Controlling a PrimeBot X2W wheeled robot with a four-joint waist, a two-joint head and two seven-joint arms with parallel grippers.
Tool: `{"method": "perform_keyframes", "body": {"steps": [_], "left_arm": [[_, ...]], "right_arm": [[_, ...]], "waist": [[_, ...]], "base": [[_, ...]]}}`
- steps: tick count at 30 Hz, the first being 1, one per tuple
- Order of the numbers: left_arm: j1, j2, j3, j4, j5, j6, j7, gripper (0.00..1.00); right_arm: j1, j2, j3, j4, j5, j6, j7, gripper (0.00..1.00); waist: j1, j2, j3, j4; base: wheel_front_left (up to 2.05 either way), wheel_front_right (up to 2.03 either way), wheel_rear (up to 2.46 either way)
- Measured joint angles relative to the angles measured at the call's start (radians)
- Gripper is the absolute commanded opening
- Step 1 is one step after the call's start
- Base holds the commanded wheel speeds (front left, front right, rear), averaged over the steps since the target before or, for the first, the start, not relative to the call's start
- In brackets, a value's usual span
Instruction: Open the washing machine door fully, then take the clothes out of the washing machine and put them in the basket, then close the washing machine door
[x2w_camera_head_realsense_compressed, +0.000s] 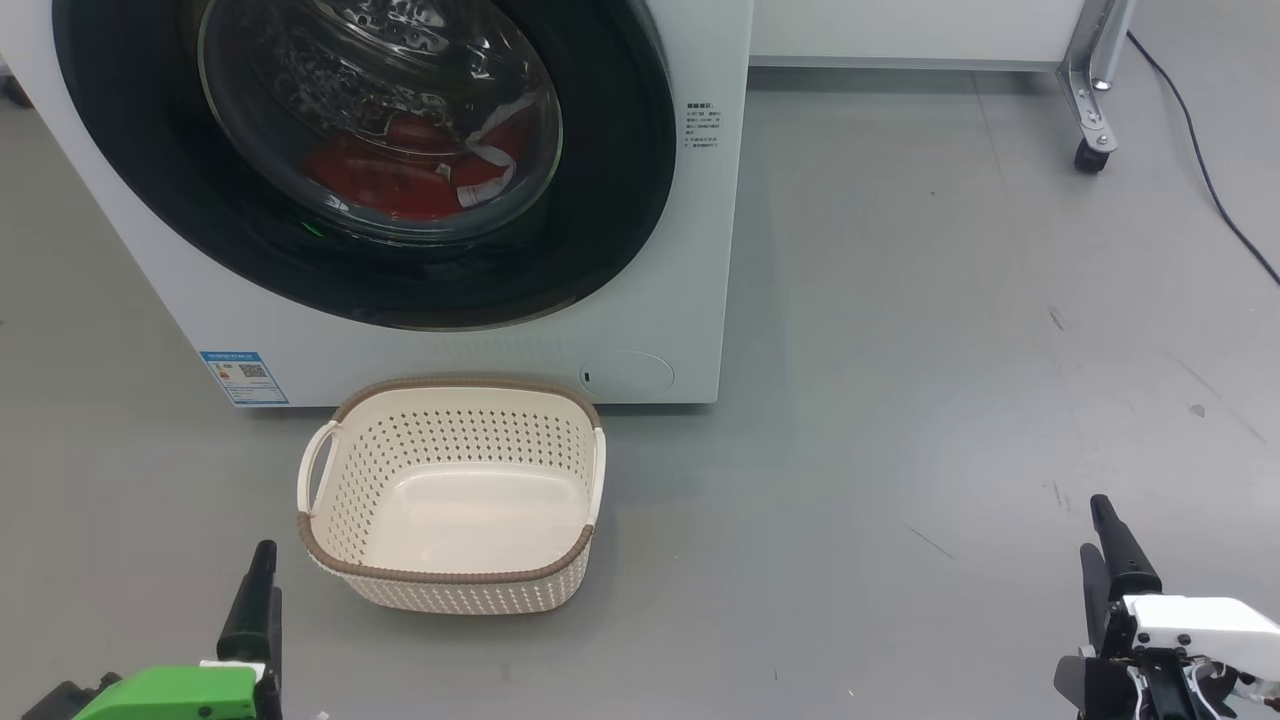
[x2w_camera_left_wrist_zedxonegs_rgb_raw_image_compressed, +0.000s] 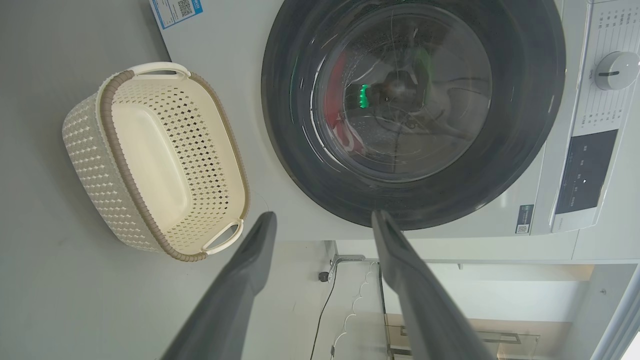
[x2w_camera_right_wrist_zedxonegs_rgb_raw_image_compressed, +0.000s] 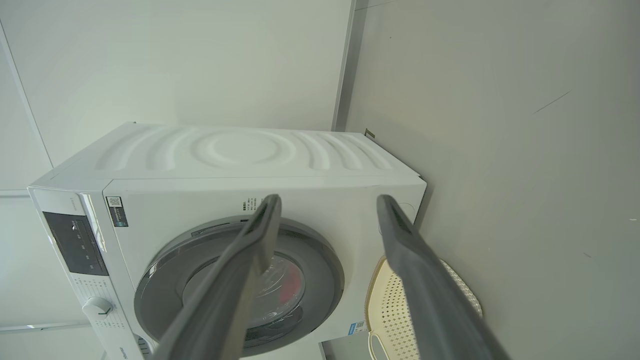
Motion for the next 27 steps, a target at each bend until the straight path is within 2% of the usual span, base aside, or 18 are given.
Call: {"method": "perform_keyframes", "body": {"steps": [11,15,24,27], "left_arm": [[-0.001,0.001,0.001,-0.032,0.015,0.0,-0.037,1.0],[-0.004,0.001,0.003,-0.053,0.024,0.0,-0.052,1.0],[-0.015,0.001,0.013,-0.094,0.095,0.0,-0.084,1.0],[-0.015,0.002,0.009,-0.107,0.148,0.0,-0.091,1.0]], "right_arm": [[0.0,-0.002,-0.002,-0.042,-0.027,0.0,-0.038,1.0],[0.0,-0.003,0.0,-0.063,-0.069,0.0,-0.051,1.0],[-0.006,-0.006,0.002,-0.121,-0.176,0.0,-0.082,1.0],[-0.013,-0.006,0.005,-0.14,-0.215,0.0,-0.094,1.0]], "waist": [[0.0,0.0,0.001,0.003],[0.0,0.0,0.002,0.005],[0.0,0.0,0.003,0.01],[0.0,0.0,0.002,0.011]], "base": [[0.0,0.0,0.0],[0.0,0.0,0.0],[0.0,0.0,0.0],[0.0,0.0,0.0]]}}
